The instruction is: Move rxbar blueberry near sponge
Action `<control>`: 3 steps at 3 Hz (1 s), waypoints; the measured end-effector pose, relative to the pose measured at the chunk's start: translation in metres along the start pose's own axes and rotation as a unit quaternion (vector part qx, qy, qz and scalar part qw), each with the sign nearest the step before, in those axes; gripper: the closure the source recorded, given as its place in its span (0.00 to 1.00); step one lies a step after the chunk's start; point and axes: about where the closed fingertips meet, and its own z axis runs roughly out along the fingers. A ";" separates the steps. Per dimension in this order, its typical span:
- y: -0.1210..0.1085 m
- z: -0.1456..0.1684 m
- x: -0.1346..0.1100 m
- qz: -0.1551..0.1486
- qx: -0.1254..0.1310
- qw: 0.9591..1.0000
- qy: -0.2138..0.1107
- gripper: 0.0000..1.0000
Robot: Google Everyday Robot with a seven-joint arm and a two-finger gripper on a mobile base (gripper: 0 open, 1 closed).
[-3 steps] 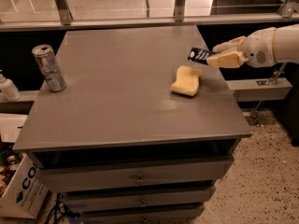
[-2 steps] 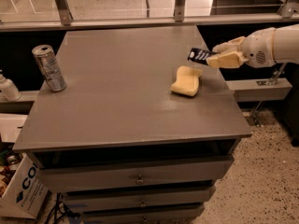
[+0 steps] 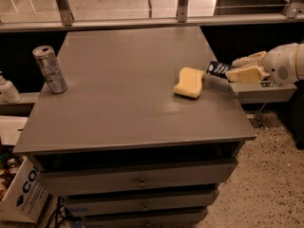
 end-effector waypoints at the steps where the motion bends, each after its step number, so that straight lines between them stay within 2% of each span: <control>1: 0.008 -0.002 0.017 0.009 -0.008 1.000 0.009 1.00; 3: 0.037 0.015 0.031 0.007 -0.039 0.999 0.028 1.00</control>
Offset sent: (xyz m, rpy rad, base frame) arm -0.0346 0.0076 -0.0429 -0.0261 0.0866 0.0435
